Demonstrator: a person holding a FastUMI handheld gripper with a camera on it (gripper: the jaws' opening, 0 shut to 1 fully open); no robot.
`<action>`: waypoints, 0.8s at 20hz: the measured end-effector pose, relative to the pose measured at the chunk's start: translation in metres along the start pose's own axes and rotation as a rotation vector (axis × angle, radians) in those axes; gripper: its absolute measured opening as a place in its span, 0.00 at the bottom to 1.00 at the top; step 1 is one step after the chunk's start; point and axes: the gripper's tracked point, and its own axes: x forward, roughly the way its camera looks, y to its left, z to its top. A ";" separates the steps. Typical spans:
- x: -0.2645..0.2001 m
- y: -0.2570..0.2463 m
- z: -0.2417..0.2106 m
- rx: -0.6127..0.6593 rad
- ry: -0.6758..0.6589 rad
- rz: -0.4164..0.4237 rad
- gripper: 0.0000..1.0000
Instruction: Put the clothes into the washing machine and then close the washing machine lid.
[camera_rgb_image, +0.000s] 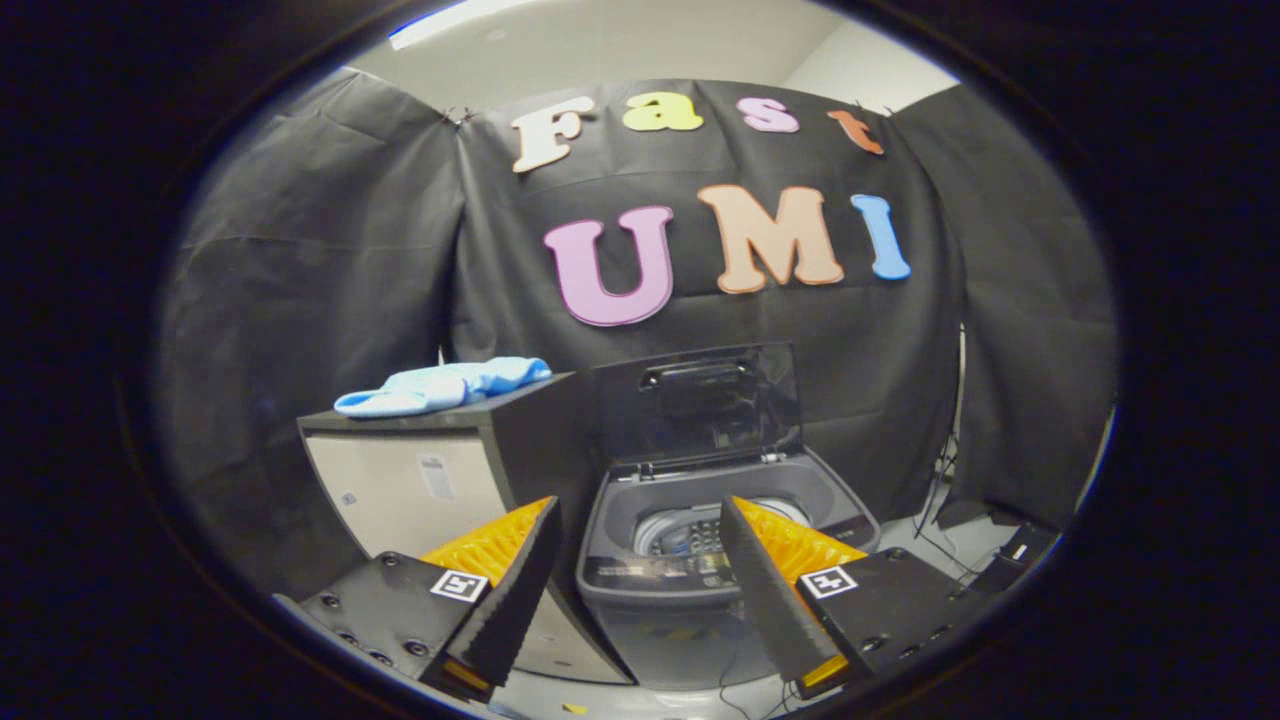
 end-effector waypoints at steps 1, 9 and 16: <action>0.009 0.020 0.008 0.002 0.005 0.022 0.98; 0.102 0.169 0.090 -0.005 0.032 0.180 0.98; 0.221 0.244 0.077 -0.044 0.278 0.176 0.98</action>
